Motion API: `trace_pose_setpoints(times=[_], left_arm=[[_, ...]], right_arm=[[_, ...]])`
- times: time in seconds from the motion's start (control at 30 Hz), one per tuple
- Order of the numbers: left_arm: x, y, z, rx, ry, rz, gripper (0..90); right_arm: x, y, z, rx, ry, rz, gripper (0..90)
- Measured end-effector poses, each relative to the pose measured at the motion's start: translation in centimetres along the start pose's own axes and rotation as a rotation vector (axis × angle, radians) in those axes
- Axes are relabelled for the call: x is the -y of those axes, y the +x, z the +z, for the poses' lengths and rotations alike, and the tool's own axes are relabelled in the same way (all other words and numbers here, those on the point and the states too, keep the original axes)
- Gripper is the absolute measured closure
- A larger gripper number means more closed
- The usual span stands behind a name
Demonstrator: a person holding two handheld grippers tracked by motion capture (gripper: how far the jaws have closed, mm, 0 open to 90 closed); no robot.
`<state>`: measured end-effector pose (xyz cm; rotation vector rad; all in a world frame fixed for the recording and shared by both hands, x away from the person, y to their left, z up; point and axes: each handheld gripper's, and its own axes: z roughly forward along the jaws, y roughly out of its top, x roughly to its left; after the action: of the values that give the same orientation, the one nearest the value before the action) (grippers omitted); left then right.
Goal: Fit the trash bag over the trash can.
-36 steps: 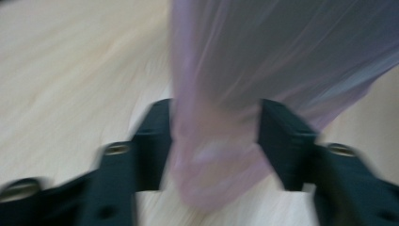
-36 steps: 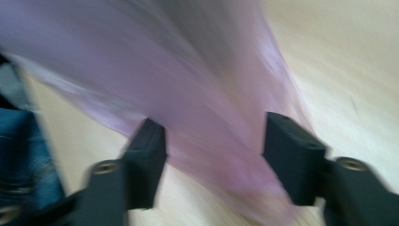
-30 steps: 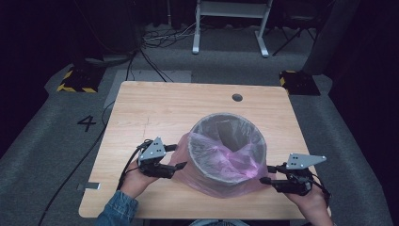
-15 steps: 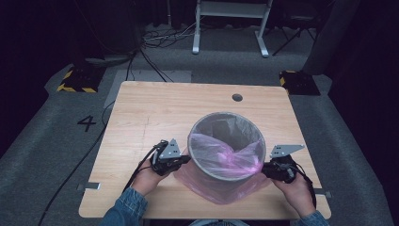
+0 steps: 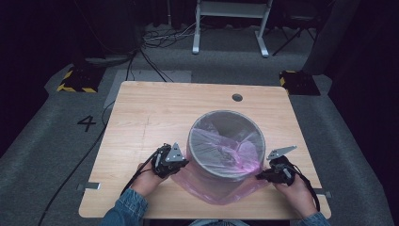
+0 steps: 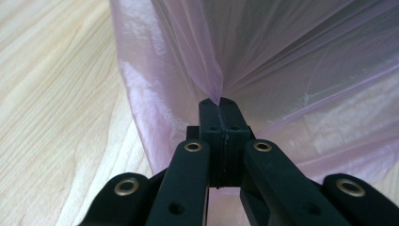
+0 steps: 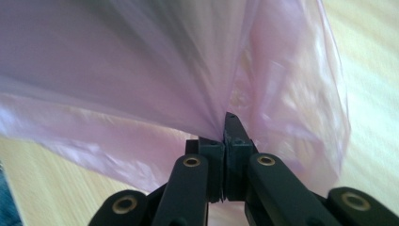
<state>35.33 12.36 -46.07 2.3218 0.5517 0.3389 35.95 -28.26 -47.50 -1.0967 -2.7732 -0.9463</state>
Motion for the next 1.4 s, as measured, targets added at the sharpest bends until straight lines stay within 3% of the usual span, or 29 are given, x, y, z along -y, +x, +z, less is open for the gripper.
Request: trace_pose_setpoints(times=[0.23,0.37,0.43,0.47,0.53,0.6,0.7,0.73,0.77,0.83,0.87,0.93,1.03,1.23,1.33,1.4], left_arm=[[0.9,1.2,0.1,-0.09,0.023,-0.067,90.0],[1.3,1.6,0.4,-0.102,0.044,-0.082,90.0],[1.4,1.4,0.5,-0.109,0.043,-0.074,90.0],[1.4,1.2,0.2,-0.101,0.012,-0.068,89.6],[1.3,1.0,-0.7,-0.035,-0.085,-0.065,70.7],[1.0,0.8,-1.4,0.007,-0.142,-0.049,49.5],[0.1,0.2,-2.1,0.033,-0.213,-0.015,40.7],[-0.3,0.2,-2.0,0.043,-0.218,-0.007,40.9],[-0.5,0.1,-1.9,0.052,-0.214,-0.005,44.3],[-0.7,0.1,-1.6,0.083,-0.21,0.001,56.0],[-0.7,0.0,-1.5,0.081,-0.198,-0.004,70.2],[-0.7,0.0,-1.2,0.061,-0.153,-0.009,90.0],[-0.6,0.0,-1.0,0.036,-0.116,-0.011,90.0],[0.0,0.2,0.6,0.019,-0.042,-0.036,90.0],[0.0,0.0,0.6,0.029,-0.061,-0.032,90.0],[0.0,0.0,0.1,0.028,-0.092,-0.048,90.0]], right_arm=[[1.5,-1.1,-0.8,0.02,-0.022,0.048,88.5],[1.9,-1.4,-1.0,0.022,-0.024,0.061,86.1],[2.0,-1.4,-1.1,0.014,-0.033,0.061,77.8],[2.1,-1.3,-1.1,0.022,-0.043,0.058,66.5],[2.0,-0.7,-1.6,0.041,-0.076,0.03,51.8],[1.8,0.3,-2.3,0.052,-0.122,-0.014,44.8],[1.2,1.6,-3.3,0.037,-0.171,-0.067,42.3],[0.8,2.0,-3.7,0.012,-0.193,-0.077,43.2],[0.3,2.6,-4.0,-0.017,-0.216,-0.089,48.8],[-0.3,3.4,-4.5,-0.031,-0.227,-0.128,62.2],[-0.6,3.8,-4.6,-0.036,-0.229,-0.148,69.8],[-1.1,4.2,-4.6,-0.019,-0.21,-0.162,80.6],[-1.4,3.1,-3.9,-0.004,-0.173,-0.121,87.8],[-0.8,0.5,-1.0,-0.014,-0.082,-0.021,88.7],[-0.4,-0.1,0.3,0.012,-0.017,0.007,79.9],[-0.3,-0.1,0.2,0.031,-0.017,0.012,68.8]])
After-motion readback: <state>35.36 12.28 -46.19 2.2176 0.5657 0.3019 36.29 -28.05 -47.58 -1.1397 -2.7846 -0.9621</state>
